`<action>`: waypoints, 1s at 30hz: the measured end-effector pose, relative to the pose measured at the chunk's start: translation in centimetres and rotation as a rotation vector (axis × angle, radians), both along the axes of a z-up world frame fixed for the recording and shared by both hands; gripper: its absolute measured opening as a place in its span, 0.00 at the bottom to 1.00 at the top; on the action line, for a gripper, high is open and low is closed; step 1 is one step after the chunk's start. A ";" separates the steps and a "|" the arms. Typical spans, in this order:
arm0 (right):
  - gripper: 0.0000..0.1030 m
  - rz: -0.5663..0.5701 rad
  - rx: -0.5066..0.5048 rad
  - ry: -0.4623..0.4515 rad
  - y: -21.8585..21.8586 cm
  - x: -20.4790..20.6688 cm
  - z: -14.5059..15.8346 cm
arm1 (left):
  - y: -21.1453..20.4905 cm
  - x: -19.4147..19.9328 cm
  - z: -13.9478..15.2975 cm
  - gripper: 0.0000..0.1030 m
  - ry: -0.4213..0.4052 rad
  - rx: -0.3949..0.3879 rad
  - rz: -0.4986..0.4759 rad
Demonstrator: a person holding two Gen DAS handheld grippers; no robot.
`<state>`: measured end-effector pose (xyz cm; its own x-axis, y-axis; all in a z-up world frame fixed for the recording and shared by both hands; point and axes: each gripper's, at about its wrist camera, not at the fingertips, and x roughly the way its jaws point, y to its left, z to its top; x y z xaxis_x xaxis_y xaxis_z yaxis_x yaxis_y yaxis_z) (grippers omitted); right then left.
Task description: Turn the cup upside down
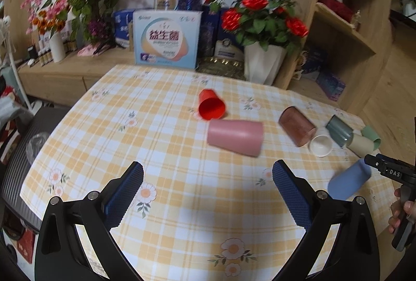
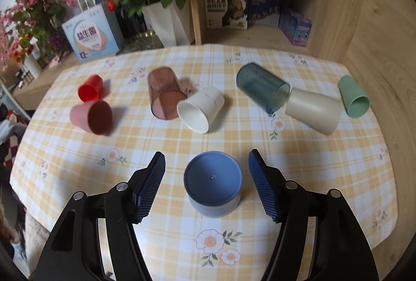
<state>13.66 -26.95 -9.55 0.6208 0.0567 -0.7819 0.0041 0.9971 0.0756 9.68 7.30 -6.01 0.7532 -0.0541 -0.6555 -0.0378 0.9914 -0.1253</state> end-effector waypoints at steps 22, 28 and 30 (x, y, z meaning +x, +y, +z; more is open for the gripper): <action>0.86 -0.021 -0.047 -0.365 0.7 -12.1 13.6 | -4.9 -6.6 12.4 0.94 -0.283 0.081 -0.098; 0.86 -0.018 -0.019 -0.409 1.1 -13.9 15.1 | -6.2 -8.4 13.8 0.94 -0.337 0.152 -0.079; 0.86 -0.015 -0.022 -0.419 1.4 -14.3 15.4 | -6.3 -8.8 13.9 0.94 -0.334 0.148 -0.089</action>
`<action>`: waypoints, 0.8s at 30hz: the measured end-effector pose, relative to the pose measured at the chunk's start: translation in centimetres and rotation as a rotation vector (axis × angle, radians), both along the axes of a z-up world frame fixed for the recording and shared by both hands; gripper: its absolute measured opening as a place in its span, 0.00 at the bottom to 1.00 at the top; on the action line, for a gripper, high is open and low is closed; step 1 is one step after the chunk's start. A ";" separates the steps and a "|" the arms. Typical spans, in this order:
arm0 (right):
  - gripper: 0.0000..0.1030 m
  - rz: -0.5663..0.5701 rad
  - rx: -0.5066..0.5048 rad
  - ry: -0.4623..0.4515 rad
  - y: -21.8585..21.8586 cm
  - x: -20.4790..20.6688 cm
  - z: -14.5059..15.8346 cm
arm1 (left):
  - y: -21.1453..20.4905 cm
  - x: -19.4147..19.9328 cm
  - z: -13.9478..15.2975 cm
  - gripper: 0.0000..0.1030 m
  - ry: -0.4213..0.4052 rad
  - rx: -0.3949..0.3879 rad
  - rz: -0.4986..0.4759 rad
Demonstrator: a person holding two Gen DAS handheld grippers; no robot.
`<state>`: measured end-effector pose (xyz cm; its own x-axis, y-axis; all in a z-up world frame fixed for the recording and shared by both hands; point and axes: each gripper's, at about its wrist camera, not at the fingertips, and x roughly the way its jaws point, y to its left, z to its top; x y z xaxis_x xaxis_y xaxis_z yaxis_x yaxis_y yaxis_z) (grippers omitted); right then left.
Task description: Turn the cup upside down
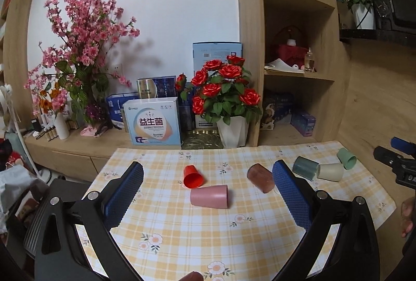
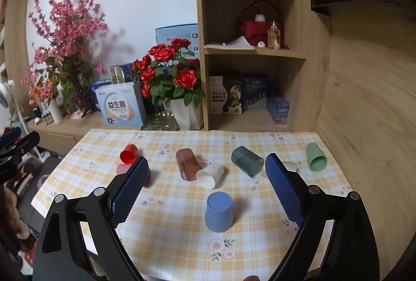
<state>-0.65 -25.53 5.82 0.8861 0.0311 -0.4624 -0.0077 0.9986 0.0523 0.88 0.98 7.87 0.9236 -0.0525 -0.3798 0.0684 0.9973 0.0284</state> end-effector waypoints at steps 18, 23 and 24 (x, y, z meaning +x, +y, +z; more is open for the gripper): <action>0.86 0.008 -0.008 -0.044 0.5 -0.4 0.8 | 0.2 -0.6 0.0 0.94 0.012 -0.021 -0.001; 0.86 0.009 -0.010 -0.048 0.5 -0.4 0.9 | 0.1 -0.5 0.0 0.94 0.016 -0.019 0.001; 0.86 0.008 -0.011 -0.049 0.4 -0.4 0.9 | 0.1 -0.5 0.0 0.94 0.016 -0.019 0.001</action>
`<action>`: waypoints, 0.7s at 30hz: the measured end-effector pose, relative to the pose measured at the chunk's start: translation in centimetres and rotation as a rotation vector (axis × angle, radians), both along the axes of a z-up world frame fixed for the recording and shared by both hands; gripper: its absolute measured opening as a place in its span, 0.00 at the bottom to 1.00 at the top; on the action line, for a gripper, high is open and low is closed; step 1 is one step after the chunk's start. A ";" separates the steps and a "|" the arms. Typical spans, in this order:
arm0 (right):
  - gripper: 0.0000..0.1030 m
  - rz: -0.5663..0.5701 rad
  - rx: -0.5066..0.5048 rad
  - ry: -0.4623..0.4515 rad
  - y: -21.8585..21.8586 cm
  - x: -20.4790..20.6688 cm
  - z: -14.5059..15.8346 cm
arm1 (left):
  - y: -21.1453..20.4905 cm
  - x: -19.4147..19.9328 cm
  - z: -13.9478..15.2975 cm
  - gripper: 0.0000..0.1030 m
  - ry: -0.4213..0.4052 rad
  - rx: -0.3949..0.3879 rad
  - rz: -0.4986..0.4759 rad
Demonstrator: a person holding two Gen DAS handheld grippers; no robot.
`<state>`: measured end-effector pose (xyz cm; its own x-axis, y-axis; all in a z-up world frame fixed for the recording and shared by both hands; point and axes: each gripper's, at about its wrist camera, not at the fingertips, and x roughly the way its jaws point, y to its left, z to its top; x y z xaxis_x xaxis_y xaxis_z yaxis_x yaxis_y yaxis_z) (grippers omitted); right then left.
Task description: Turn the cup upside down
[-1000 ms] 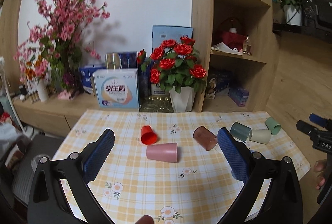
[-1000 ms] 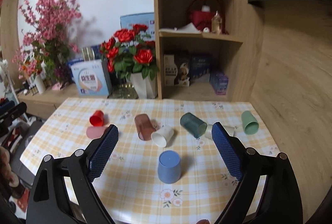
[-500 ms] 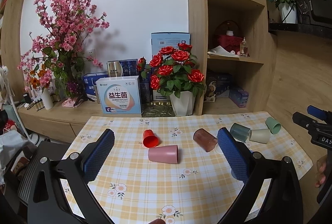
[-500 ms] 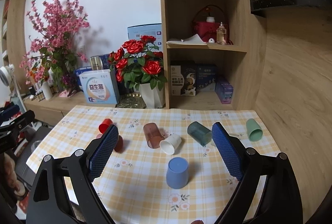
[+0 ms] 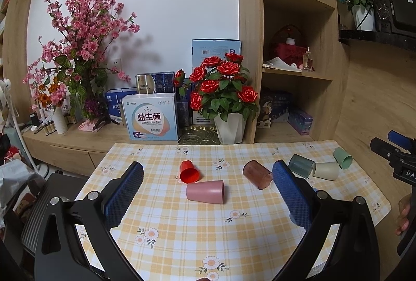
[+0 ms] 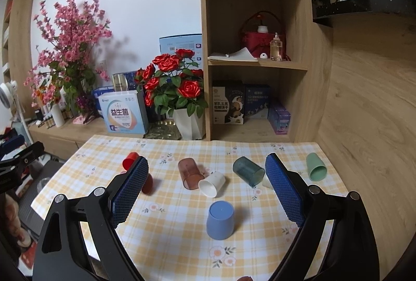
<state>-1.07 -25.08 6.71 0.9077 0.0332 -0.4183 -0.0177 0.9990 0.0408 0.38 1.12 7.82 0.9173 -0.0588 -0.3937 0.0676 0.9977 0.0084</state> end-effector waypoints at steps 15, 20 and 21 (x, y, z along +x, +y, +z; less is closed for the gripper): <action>0.86 -0.002 -0.002 -0.001 -0.3 0.0 0.2 | 0.0 0.0 -0.3 0.94 0.006 0.005 -0.004; 0.86 -0.005 -0.002 -0.003 -0.4 0.0 0.3 | 0.0 0.0 -0.3 0.94 0.005 0.004 -0.004; 0.86 -0.006 -0.002 -0.005 -0.5 0.0 0.4 | 0.0 -0.1 -0.3 0.94 0.004 0.004 -0.004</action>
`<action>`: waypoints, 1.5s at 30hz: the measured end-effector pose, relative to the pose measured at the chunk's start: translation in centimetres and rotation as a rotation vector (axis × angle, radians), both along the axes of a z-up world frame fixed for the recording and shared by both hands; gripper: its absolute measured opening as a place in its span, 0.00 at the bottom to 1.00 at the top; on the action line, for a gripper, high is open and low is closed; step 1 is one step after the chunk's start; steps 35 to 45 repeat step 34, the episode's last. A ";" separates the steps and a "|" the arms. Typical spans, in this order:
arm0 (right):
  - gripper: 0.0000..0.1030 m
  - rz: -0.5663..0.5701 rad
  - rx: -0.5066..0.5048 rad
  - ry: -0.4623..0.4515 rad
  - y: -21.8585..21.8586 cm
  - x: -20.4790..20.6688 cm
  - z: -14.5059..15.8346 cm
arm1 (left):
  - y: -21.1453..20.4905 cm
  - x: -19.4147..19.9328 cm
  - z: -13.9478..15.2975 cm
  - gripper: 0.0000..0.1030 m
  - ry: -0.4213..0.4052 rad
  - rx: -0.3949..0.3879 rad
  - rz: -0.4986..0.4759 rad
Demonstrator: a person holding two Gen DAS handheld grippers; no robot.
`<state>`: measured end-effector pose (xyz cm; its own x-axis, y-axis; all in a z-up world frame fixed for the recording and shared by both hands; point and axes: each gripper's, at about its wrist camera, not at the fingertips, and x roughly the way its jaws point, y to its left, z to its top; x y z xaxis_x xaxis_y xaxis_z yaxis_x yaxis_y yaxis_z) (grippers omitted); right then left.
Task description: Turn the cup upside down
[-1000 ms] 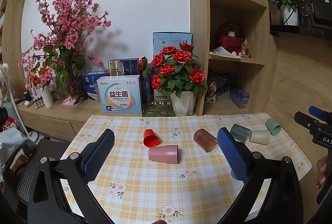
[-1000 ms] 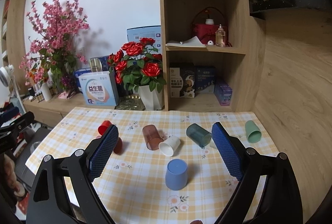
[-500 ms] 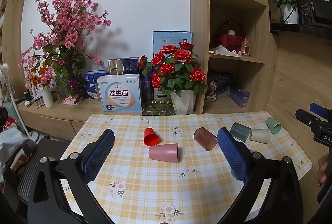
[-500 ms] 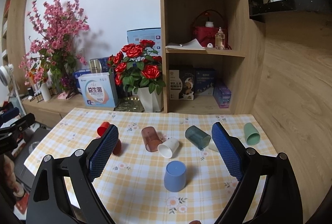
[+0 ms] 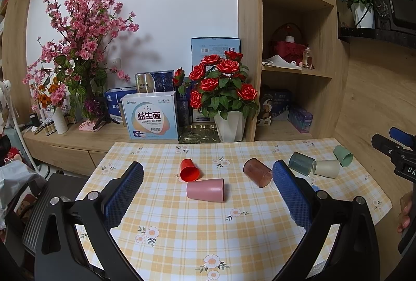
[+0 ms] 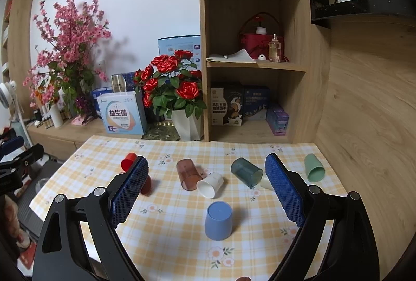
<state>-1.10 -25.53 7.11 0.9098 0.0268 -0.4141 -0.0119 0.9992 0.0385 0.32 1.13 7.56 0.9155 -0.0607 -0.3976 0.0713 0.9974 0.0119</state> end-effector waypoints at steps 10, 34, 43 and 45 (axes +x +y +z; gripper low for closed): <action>0.86 -0.001 -0.002 -0.005 -0.1 -0.1 0.0 | 0.1 -0.2 -0.2 0.94 -0.004 0.006 0.003; 0.86 -0.002 -0.003 0.002 -0.1 0.1 -0.5 | 0.5 -0.1 -0.6 0.94 0.016 -0.002 0.011; 0.86 -0.002 -0.003 0.002 -0.1 0.1 -0.5 | 0.5 -0.1 -0.6 0.94 0.016 -0.002 0.011; 0.86 -0.002 -0.003 0.002 -0.1 0.1 -0.5 | 0.5 -0.1 -0.6 0.94 0.016 -0.002 0.011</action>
